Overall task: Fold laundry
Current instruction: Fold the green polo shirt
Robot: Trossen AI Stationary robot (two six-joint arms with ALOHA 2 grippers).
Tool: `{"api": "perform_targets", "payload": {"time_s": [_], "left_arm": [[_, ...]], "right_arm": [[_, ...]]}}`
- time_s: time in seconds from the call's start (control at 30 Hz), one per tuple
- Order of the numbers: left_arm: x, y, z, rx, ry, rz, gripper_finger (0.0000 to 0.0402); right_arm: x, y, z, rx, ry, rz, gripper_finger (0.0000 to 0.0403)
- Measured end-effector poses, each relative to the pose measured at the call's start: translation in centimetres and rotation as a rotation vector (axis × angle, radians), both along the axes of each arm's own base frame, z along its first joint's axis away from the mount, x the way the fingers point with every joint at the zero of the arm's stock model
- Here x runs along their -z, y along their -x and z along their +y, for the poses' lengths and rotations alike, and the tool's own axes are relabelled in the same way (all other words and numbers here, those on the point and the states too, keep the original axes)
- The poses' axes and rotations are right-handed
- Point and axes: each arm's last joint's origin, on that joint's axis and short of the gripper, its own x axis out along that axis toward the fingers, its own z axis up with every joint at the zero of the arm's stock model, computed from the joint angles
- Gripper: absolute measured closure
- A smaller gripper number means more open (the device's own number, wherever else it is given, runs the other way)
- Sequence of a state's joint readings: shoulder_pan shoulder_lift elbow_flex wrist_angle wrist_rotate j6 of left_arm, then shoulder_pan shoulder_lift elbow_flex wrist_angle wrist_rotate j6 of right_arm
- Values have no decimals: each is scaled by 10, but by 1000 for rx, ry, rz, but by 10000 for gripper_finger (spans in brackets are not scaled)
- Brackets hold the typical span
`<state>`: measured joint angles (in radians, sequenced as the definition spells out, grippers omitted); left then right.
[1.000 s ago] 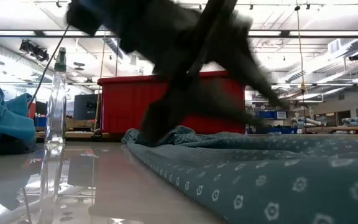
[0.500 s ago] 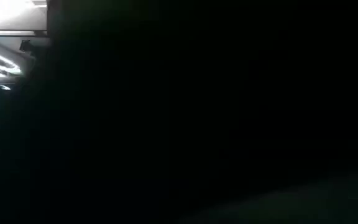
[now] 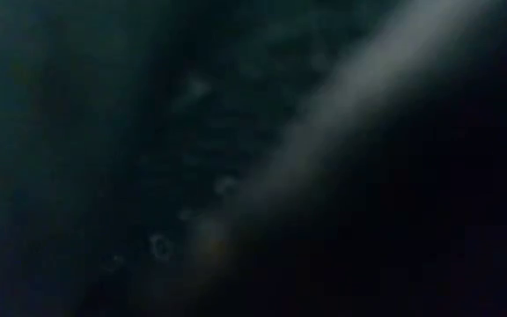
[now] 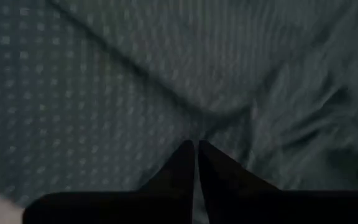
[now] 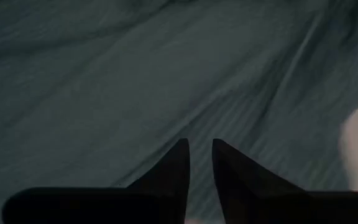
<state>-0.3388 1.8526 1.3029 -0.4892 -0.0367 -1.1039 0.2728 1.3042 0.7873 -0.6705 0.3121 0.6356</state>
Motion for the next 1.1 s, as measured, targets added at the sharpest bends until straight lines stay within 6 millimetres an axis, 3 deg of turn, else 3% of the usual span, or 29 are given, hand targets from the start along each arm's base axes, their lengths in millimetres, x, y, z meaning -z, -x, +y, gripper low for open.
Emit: {"api": "perform_targets", "payload": {"time_s": [0.2,0.3,0.4,0.53,0.7,0.83,0.93,1.0,1.1], "left_arm": [[-7,-13,14,-136,52,-101,374],[-10,-16,13,-165,41,-147,374],[-6,-16,13,-183,20,-138,374],[5,-18,18,-196,0,-90,374],[20,-19,28,-138,-10,-2,374],[35,-17,45,-38,-20,56,375],[41,-15,64,32,-31,100,375],[42,-15,77,55,-38,118,375],[35,-13,93,71,-18,113,375]], "right_arm": [[33,-10,-87,35,-16,-47,359],[47,-4,-112,84,-33,4,391],[63,6,-123,121,-72,88,392],[76,18,-120,145,-121,177,392],[70,44,-94,225,-255,287,395],[56,64,-65,283,-532,322,394],[37,63,-45,227,-708,232,395],[25,65,-38,221,-704,194,395],[2,59,-43,240,-568,52,395]]}}
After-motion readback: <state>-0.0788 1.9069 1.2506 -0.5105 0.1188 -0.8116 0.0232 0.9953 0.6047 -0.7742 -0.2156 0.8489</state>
